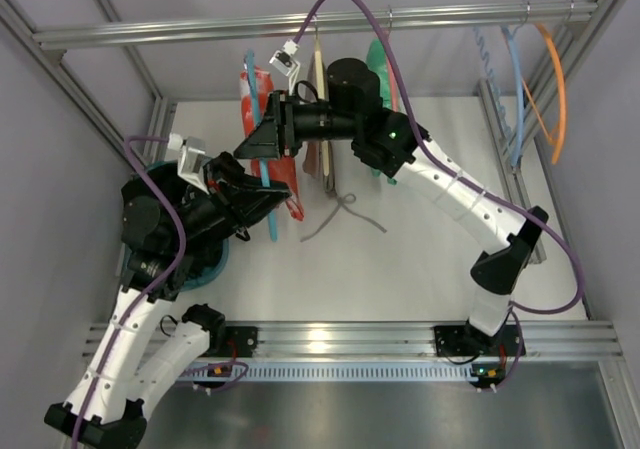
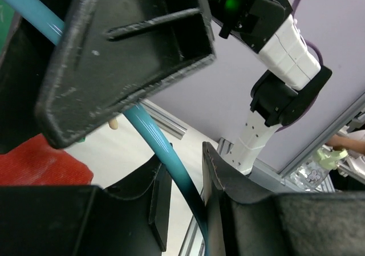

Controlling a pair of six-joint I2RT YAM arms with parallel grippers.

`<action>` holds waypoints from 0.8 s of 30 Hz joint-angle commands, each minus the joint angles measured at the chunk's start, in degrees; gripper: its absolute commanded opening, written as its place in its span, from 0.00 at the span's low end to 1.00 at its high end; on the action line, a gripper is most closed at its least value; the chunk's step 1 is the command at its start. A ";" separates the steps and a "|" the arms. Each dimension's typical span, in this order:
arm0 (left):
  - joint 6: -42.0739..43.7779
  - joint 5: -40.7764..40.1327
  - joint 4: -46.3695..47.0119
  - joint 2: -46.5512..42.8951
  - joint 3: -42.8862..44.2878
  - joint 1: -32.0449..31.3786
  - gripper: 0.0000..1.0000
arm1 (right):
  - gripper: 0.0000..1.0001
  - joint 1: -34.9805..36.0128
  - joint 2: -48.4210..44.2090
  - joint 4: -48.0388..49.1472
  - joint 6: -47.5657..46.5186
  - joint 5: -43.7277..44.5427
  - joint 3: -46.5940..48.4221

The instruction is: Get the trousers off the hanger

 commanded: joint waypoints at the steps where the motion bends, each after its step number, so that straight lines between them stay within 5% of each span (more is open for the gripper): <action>1: 8.27 0.55 13.42 -2.93 -0.20 0.17 0.00 | 0.35 1.74 -0.26 4.05 0.55 -0.90 3.28; 7: 12.66 0.02 9.04 -4.86 -0.91 0.17 0.02 | 0.00 1.83 -0.52 4.66 1.78 -1.87 3.45; 9: 15.12 -1.99 6.93 -6.09 -0.91 0.26 0.10 | 0.00 1.65 -0.70 5.10 2.49 -3.01 3.19; 10: 18.09 -3.31 3.52 -6.70 -0.65 0.17 0.29 | 0.00 1.65 -0.87 5.62 3.19 -3.28 3.01; 13: 23.56 -9.55 -3.42 -9.60 -0.39 0.17 0.56 | 0.00 0.86 -1.75 6.07 4.59 -4.16 2.57; 18: 32.54 -22.21 -15.31 -15.84 -0.29 0.17 0.68 | 0.00 -0.28 -3.95 7.12 7.14 -5.91 0.73; 24: 48.33 -20.91 -21.73 -22.70 -5.65 0.17 0.76 | 0.00 -0.46 -5.88 9.58 12.06 -8.20 -0.59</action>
